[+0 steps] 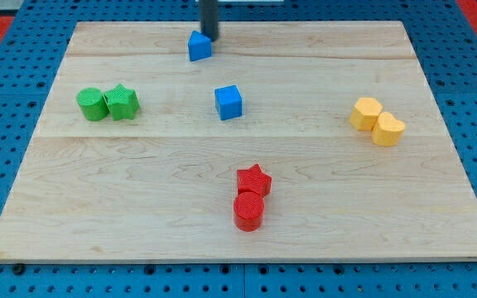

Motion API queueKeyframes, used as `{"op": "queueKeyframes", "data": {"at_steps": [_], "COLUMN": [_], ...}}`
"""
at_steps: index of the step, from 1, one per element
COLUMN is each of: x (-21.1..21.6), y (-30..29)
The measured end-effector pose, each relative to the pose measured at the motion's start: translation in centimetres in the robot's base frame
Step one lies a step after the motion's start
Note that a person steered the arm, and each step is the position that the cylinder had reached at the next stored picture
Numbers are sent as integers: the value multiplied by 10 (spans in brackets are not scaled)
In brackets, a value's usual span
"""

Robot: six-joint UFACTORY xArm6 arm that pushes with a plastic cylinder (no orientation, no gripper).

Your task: Move blue triangle towards top left of blue cube

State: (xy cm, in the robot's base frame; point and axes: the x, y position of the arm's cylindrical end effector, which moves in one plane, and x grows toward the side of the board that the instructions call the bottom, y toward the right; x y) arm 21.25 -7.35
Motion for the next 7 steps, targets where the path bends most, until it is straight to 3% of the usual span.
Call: {"op": "queueKeyframes", "data": {"at_steps": [1,2,3,4,5,6,7], "x": [-1,35,3,4,47,44,14], "y": [-38,-26,-13,19,37,20,7]}}
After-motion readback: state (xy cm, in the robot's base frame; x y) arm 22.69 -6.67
